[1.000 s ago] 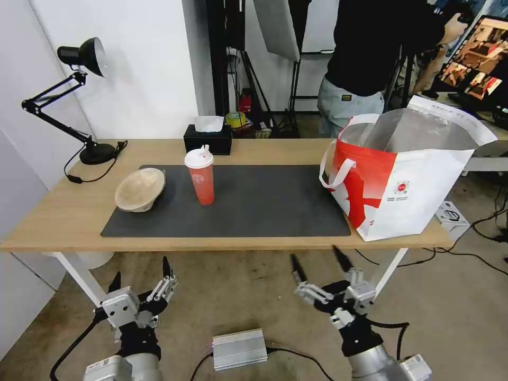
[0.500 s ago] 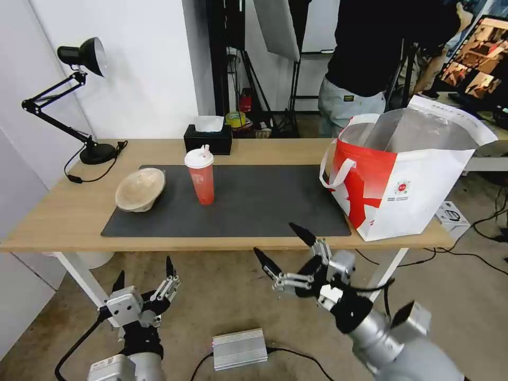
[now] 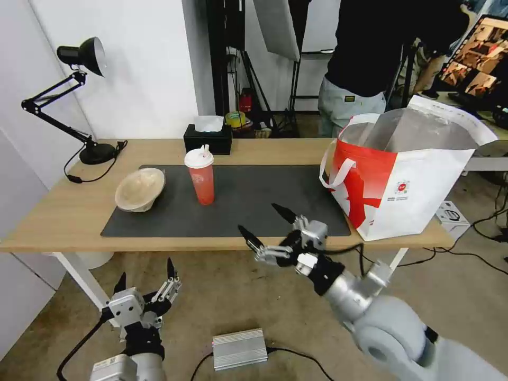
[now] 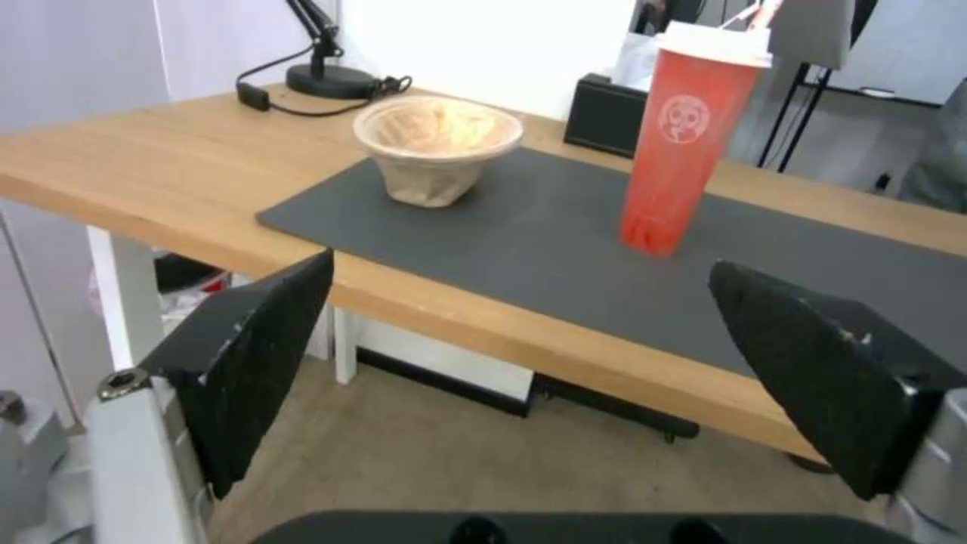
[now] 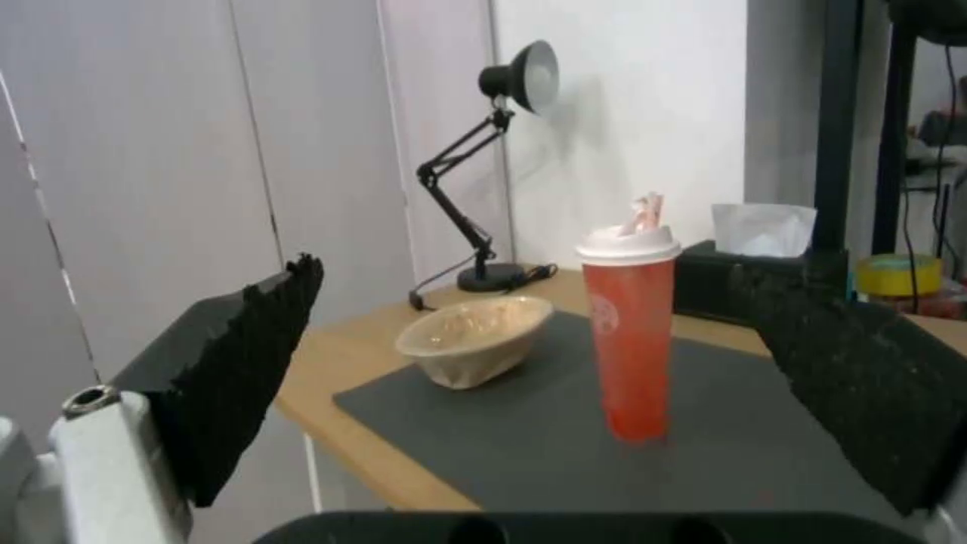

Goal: Pick up the trash from the table and place it into the takeout bag.

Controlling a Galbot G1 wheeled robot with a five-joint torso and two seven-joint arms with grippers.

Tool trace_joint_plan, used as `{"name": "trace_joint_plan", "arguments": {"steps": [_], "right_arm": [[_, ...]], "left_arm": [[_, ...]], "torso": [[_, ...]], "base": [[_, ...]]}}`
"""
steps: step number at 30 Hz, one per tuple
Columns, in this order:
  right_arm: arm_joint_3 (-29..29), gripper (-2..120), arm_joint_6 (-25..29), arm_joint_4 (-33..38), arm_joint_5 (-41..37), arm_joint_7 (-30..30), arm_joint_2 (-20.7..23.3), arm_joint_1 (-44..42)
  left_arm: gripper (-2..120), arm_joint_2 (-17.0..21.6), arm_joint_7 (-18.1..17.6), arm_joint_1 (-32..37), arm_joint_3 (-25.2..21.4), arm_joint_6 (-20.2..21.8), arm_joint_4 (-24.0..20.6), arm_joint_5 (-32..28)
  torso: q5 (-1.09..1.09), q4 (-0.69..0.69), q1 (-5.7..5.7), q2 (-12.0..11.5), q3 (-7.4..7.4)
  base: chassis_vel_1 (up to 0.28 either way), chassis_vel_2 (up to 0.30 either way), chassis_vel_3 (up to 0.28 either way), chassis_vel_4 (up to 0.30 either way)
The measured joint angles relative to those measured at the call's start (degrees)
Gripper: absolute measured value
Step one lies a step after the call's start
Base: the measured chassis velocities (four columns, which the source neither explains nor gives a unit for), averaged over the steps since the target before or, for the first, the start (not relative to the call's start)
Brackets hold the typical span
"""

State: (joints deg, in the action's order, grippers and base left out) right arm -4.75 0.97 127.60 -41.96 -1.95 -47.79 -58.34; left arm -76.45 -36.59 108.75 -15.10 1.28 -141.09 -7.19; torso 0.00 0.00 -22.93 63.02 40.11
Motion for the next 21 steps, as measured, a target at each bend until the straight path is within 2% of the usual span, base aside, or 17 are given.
{"name": "trace_joint_plan", "arguments": {"steps": [11,17,21], "right_arm": [[-4.99,100,-6.81,-4.3,-0.05,-4.29,-2.19,9.2],[-5.53,100,-10.21,-5.07,-0.09,-5.67,-3.71,10.43],[-6.09,100,-15.0,-5.12,2.82,-7.14,-5.52,10.52]], "left_arm": [[100,-0.33,-0.04,0.67,-0.52,0.18,-0.06,-0.03],[100,-1.12,-0.04,0.76,-0.54,0.2,0.16,0.1],[100,-1.68,-0.04,0.81,-0.42,0.21,0.4,0.32]], "torso": [[0.0,0.0,0.0,0.0,0.0],[0.0,0.0,0.0,0.0,-0.01],[0.0,0.0,0.01,0.0,-0.01]], "base": [[0.0,0.0,0.0,0.0],[0.0,0.0,0.0,0.0],[0.0,0.0,0.0,0.0]]}}
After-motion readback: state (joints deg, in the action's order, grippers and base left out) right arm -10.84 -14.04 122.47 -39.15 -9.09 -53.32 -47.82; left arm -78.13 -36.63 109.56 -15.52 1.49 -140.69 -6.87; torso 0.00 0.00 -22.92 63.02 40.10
